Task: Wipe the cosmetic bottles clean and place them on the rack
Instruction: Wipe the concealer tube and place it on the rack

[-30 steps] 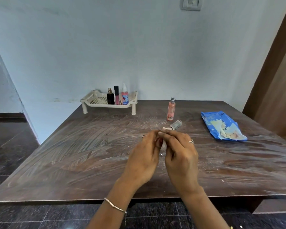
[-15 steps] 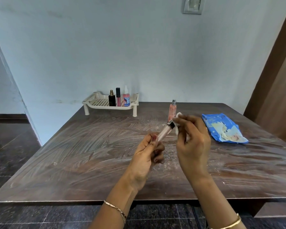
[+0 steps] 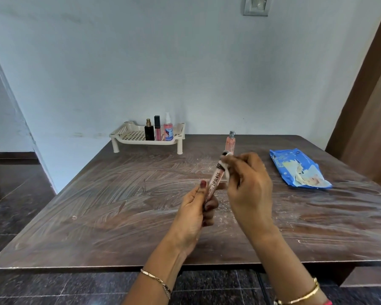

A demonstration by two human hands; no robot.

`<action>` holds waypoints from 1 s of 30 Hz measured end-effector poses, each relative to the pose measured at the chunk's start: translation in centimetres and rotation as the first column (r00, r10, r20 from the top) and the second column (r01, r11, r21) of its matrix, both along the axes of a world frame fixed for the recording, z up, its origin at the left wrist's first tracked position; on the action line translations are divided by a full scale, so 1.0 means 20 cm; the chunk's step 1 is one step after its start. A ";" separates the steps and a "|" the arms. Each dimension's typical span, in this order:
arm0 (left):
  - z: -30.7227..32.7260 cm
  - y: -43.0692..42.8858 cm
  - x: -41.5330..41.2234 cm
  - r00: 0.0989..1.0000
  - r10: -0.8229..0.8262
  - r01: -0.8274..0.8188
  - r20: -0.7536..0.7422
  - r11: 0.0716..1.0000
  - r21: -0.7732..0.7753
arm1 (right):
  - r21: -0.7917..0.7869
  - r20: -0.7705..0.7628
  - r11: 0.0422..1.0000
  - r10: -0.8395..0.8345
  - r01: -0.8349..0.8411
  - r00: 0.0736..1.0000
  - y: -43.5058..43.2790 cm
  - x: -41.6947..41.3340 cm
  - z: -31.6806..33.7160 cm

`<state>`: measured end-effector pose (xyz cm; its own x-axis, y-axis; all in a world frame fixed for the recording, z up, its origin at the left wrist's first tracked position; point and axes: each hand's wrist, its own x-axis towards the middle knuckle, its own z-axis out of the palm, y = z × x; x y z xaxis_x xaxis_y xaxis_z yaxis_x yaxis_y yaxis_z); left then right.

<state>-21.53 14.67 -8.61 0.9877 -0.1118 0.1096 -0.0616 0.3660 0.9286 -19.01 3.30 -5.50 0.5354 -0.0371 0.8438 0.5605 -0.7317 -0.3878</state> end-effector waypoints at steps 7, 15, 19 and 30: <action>-0.01 0.00 0.01 0.999 -0.014 0.012 -0.040 0.998 -0.064 | -0.002 -0.061 0.998 0.057 -0.057 0.996 0.04 -0.06 -0.08; -0.06 -0.02 0.00 0.995 -0.011 0.003 -0.097 0.996 -0.086 | 0.006 -0.121 0.988 0.151 -0.151 0.981 0.07 -0.17 -0.25; -0.02 -0.03 -0.01 1.000 0.009 -0.011 -0.030 0.998 -0.060 | -0.004 -0.052 0.993 0.114 -0.115 0.992 0.06 -0.13 -0.17; -0.03 -0.02 0.03 0.998 -0.054 0.049 -0.037 0.993 -0.110 | 0.218 -0.142 0.970 0.139 -0.106 0.980 0.05 -0.01 -0.04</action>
